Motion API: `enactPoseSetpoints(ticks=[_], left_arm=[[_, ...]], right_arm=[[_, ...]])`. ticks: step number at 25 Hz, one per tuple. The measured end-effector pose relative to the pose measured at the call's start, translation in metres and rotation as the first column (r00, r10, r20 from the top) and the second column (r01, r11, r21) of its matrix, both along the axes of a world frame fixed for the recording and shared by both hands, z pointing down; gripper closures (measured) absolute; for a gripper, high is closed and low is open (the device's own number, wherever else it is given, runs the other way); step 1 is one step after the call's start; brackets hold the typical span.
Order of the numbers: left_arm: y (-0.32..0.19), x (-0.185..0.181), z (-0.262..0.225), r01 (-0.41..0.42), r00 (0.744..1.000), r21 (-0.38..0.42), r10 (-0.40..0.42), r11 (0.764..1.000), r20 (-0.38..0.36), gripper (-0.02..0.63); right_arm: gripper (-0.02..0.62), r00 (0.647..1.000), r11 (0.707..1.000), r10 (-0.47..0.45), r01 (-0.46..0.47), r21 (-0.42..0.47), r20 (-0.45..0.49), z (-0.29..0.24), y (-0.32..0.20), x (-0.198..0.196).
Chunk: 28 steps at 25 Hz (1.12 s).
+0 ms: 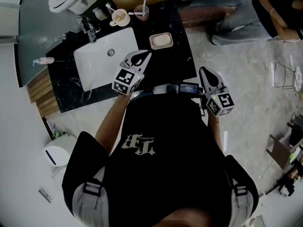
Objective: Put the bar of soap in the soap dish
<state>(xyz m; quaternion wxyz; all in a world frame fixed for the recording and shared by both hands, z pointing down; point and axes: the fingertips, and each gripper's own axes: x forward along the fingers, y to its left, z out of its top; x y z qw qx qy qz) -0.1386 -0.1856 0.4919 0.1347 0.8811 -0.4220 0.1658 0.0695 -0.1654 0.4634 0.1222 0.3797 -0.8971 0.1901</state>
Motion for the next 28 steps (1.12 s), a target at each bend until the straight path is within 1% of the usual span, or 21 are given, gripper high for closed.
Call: enactPoseSetpoints(ticks=[4, 8, 12, 18, 28], left_arm=[[0.016, 0.002, -0.005, 0.018, 0.999, -0.011, -0.019, 1.000, -0.038, 0.597], [0.026, -0.006, -0.002, 0.055, 0.997, -0.027, -0.056, 0.998, -0.051, 0.597], [0.028, -0.017, -0.003, 0.082, 0.995, -0.025, -0.083, 0.996, -0.054, 0.597], [0.031, -0.020, 0.001, 0.088, 0.995, -0.043, -0.090, 0.995, -0.053, 0.597], [0.030, -0.009, 0.002, 0.056, 0.996, -0.057, -0.059, 0.997, -0.067, 0.597]], right_arm=[[0.588, 1.000, 1.000, -0.031, 0.031, 0.001, 0.006, 0.000, -0.008, -0.010], [0.588, 0.997, 0.997, -0.072, 0.072, 0.008, 0.006, -0.003, -0.012, -0.024], [0.589, 0.995, 0.995, -0.102, 0.102, 0.020, -0.005, -0.003, -0.013, -0.035], [0.589, 0.992, 0.991, -0.125, 0.125, 0.040, -0.016, -0.005, -0.017, -0.040], [0.589, 0.993, 0.993, -0.115, 0.116, 0.018, -0.011, -0.001, -0.016, -0.035]])
